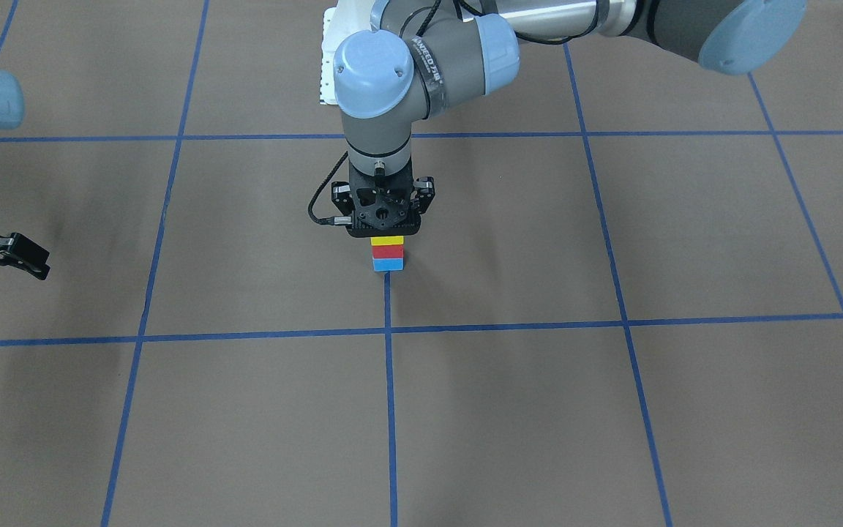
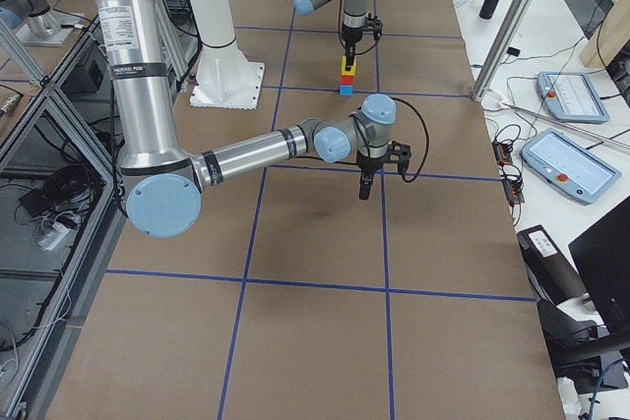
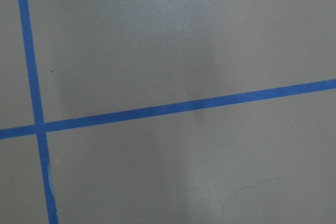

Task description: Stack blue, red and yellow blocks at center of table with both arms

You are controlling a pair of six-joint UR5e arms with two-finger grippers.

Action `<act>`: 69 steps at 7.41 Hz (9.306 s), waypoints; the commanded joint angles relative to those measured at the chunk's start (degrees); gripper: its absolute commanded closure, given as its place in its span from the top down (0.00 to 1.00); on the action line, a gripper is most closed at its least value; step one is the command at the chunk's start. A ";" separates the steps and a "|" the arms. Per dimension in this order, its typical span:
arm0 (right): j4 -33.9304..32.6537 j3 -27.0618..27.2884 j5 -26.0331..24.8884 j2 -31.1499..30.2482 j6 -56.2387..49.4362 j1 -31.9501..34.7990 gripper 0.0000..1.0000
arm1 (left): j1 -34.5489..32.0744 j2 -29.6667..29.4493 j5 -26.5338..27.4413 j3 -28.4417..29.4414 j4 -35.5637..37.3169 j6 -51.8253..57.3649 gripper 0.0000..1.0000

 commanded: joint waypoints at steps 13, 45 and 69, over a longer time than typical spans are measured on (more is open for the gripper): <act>-0.79 1.22 9.39 -3.07 -2.45 15.99 1.00 | -36.80 50.19 -18.16 -22.59 -8.34 47.49 1.00; -10.99 -0.71 4.57 -5.62 -34.72 18.63 1.00 | -52.51 53.45 -21.91 -13.40 -5.19 68.65 1.00; -10.90 -0.54 4.75 -5.62 -34.45 18.63 1.00 | -52.51 54.24 -21.82 -14.54 -5.19 68.38 1.00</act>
